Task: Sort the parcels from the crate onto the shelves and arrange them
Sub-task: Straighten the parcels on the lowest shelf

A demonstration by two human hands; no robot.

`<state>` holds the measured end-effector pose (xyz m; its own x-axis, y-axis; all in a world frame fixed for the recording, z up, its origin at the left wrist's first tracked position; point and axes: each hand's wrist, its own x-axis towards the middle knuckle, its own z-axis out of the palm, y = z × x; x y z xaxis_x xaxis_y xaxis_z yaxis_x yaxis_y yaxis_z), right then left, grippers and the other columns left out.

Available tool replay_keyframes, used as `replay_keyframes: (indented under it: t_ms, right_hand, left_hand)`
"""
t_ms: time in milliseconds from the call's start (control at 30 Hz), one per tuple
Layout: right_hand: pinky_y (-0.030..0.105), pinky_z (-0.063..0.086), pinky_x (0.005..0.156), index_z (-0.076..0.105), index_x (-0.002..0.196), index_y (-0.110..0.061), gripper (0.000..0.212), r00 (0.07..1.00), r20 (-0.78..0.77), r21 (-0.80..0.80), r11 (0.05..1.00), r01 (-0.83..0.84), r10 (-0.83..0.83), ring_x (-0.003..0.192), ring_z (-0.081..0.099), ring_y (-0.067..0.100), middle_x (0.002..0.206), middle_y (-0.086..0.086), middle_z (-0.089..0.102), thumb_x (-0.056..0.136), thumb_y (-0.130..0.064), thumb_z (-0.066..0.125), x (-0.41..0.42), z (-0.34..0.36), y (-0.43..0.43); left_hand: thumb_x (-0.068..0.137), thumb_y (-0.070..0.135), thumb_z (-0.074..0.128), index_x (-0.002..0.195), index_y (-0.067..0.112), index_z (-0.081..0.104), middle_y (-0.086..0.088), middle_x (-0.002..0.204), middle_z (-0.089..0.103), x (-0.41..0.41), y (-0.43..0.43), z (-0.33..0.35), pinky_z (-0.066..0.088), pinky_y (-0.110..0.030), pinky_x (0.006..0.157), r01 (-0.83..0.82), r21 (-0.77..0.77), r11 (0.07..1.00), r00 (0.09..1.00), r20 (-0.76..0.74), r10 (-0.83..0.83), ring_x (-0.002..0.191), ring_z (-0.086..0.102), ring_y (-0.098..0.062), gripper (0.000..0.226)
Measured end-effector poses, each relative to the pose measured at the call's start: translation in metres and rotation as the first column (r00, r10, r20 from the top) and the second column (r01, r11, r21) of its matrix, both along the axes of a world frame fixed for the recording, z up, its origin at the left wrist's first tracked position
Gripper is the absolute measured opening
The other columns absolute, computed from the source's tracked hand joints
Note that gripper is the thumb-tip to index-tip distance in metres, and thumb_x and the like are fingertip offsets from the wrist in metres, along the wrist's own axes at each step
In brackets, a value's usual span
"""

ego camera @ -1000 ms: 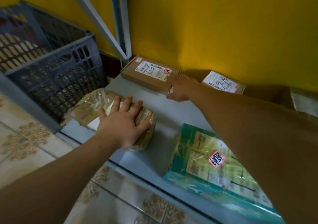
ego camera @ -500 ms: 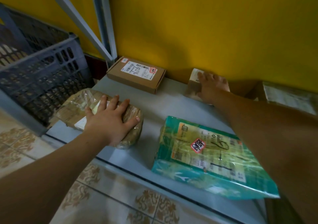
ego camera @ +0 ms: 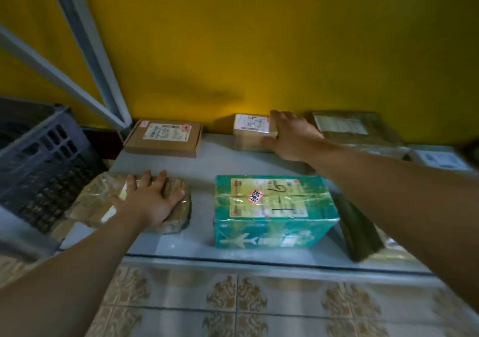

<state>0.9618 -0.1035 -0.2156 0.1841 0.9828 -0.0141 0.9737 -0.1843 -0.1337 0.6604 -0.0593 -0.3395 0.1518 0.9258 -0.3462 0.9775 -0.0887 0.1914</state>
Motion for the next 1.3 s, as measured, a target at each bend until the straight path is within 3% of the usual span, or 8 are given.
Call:
replay_keyframes:
  t_ms: [67,200,467,633,833,1000,1300]
  right_hand:
    - [0.045,0.037,0.108,0.024,0.153,-0.025,0.073,0.997,0.0,-0.027,0.997,0.071,-0.071,0.137,0.038,0.033,0.153,0.009,0.038,0.094,-0.058,0.051,0.009,0.005,-0.025]
    - [0.043,0.036,0.111,0.021,0.155,-0.025,0.076,0.978,0.004,-0.048,0.977,0.206,-0.206,0.14,0.035,0.032,0.157,0.008,0.034,0.094,-0.06,0.049,0.017,0.029,-0.079]
    - [0.046,0.038,0.108,0.026,0.154,-0.029,0.076,0.868,0.078,-0.063,0.867,0.494,-0.49,0.137,0.041,0.033,0.153,0.011,0.041,0.091,-0.065,0.049,0.044,0.064,-0.212]
    - [0.049,0.042,0.107,0.028,0.153,-0.028,0.074,0.753,0.085,-0.087,0.748,0.658,-0.652,0.135,0.043,0.032,0.153,0.008,0.04,0.091,-0.062,0.051,0.06,0.084,-0.288]
    - [0.044,0.042,0.106,0.027,0.155,-0.027,0.074,0.694,0.071,-0.104,0.687,0.719,-0.716,0.136,0.043,0.029,0.153,0.007,0.04,0.094,-0.061,0.05,0.084,0.083,-0.362]
    - [0.041,0.043,0.104,0.024,0.156,-0.029,0.073,0.65,0.055,-0.091,0.645,0.759,-0.758,0.134,0.045,0.028,0.151,0.008,0.042,0.094,-0.058,0.051,0.128,0.071,-0.415]
    - [0.044,0.044,0.103,0.034,0.149,-0.023,0.066,0.72,0.004,-0.07,0.718,0.693,-0.694,0.129,0.048,0.03,0.145,0.01,0.047,0.095,-0.058,0.05,0.255,0.058,-0.462]
  left_hand:
    - [0.082,0.082,0.023,0.154,0.035,0.008,-0.004,0.163,0.003,0.007,0.001,0.021,0.007,-0.058,0.118,0.028,-0.022,0.999,0.999,0.025,-0.028,0.149,-0.001,-0.033,0.087]
    - [0.089,0.07,0.039,0.152,0.031,0.024,0.001,0.163,0.012,0.048,-0.017,0.071,0.02,-0.056,0.116,0.186,0.135,0.973,0.967,0.153,-0.206,0.148,0.014,-0.029,0.076]
    - [0.092,0.056,0.051,0.148,0.026,0.035,0.002,0.157,0.03,0.154,-0.105,0.147,0.031,-0.037,0.112,0.596,0.263,0.759,0.701,0.292,-0.651,0.142,0.031,-0.02,0.066]
    - [0.092,0.05,0.056,0.148,0.025,0.035,0.001,0.156,0.031,0.191,-0.168,0.164,0.025,-0.036,0.115,0.73,0.261,0.632,0.556,0.313,-0.77,0.143,0.028,-0.019,0.065]
    - [0.093,0.05,0.055,0.149,0.024,0.034,0.001,0.155,0.033,0.238,-0.226,0.168,0.024,-0.034,0.114,0.807,0.266,0.528,0.466,0.265,-0.844,0.141,0.029,-0.021,0.065]
    - [0.093,0.05,0.053,0.15,0.024,0.031,0.001,0.156,0.031,0.289,-0.269,0.162,0.027,-0.038,0.115,0.842,0.241,0.482,0.437,0.218,-0.873,0.142,0.028,-0.02,0.066]
    - [0.093,0.048,0.056,0.15,0.025,0.03,0.001,0.156,0.031,0.405,-0.343,0.151,0.025,-0.034,0.113,0.819,0.19,0.541,0.52,0.15,-0.841,0.143,0.027,-0.02,0.066]
